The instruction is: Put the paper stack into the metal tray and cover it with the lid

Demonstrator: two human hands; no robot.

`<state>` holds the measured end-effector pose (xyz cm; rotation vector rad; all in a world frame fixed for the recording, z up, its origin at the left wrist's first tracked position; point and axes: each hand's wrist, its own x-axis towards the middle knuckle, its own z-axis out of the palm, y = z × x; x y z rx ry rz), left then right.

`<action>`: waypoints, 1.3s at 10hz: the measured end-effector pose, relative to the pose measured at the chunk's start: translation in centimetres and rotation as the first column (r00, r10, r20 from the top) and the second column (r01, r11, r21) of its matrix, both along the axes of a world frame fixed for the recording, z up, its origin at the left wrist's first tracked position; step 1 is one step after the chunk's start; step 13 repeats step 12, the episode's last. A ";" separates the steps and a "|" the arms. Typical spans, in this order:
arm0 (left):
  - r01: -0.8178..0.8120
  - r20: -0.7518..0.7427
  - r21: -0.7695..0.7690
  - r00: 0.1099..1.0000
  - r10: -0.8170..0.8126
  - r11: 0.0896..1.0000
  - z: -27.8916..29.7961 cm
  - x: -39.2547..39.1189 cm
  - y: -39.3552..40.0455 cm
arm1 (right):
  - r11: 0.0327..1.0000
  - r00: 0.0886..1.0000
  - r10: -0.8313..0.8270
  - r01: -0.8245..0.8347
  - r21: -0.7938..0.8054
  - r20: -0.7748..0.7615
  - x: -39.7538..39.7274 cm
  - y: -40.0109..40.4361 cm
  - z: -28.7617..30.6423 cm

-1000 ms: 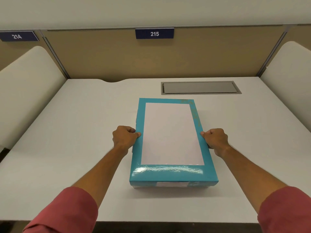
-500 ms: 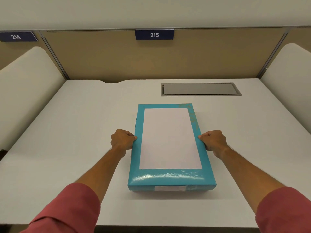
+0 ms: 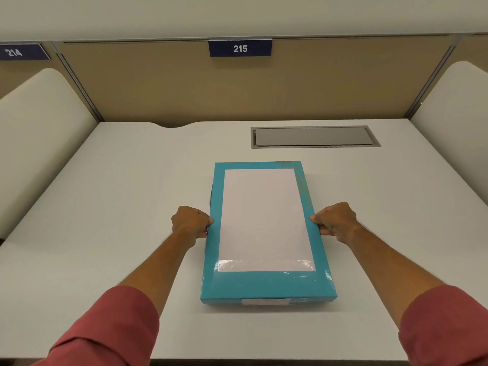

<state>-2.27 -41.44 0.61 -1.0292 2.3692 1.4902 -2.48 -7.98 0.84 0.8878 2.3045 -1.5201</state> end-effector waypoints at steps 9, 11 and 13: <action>0.301 -0.044 -0.545 0.921 -0.386 0.782 0.6 1.8 1.4 | 0.802 0.966 0.239 -0.138 0.581 -0.101 2.8 -3.2 0.6; 0.324 -0.167 -0.733 0.767 -0.619 0.598 3.4 1.7 3.6 | 0.554 0.846 0.502 -0.156 0.818 -0.178 2.8 -5.6 2.7; 0.301 -0.140 -0.825 0.712 -0.688 0.479 4.6 1.4 4.1 | 0.464 0.786 0.587 -0.134 0.876 -0.191 2.5 -6.5 3.6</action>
